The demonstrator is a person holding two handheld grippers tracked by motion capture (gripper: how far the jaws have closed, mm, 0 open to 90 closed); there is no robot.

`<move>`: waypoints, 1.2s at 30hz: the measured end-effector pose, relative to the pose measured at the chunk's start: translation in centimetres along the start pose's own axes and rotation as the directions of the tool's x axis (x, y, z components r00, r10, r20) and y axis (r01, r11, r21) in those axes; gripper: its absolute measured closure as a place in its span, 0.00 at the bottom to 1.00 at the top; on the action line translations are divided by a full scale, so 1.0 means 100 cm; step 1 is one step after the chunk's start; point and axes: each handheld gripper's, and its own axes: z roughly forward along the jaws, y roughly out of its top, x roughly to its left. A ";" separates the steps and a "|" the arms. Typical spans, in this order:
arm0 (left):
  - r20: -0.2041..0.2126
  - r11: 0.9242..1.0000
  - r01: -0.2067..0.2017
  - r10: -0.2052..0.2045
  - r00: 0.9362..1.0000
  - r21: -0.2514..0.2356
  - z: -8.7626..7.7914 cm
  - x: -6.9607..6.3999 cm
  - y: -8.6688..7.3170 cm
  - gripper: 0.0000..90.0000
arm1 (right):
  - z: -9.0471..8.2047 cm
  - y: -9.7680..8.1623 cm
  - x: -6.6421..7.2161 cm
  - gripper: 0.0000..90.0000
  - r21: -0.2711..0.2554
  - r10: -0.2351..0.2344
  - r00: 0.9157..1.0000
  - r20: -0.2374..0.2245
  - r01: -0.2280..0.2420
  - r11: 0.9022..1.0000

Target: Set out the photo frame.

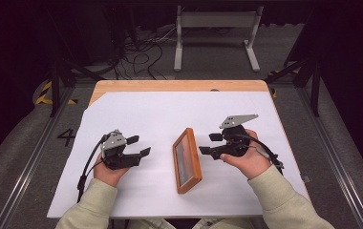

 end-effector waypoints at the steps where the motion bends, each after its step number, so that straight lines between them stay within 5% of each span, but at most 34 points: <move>1: -0.001 1.000 0.000 0.000 1.000 0.002 0.000 0.000 0.000 0.37 | -0.001 0.001 0.002 0.38 0.002 0.010 1.000 -0.005 -0.010 1.000; 5: -0.001 1.000 0.004 -0.004 1.000 0.003 0.000 0.000 0.000 0.37 | -0.003 0.006 0.009 0.39 -0.002 0.099 0.995 -0.021 -0.099 0.995; 9: 0.000 1.000 0.006 -0.006 1.000 0.004 0.001 -0.001 -0.001 0.37 | -0.001 0.011 0.014 0.38 0.019 0.133 0.990 -0.038 -0.133 0.991; 18: 0.002 1.000 0.001 -0.001 1.000 0.007 0.001 -0.001 -0.001 0.37 | 0.018 0.016 0.020 0.35 0.081 0.122 0.991 -0.050 -0.118 0.990; 36: -0.009 1.000 -0.003 0.003 1.000 0.008 0.000 -0.002 -0.001 0.37 | 0.059 0.012 0.025 0.33 0.217 0.158 0.987 -0.033 -0.148 0.965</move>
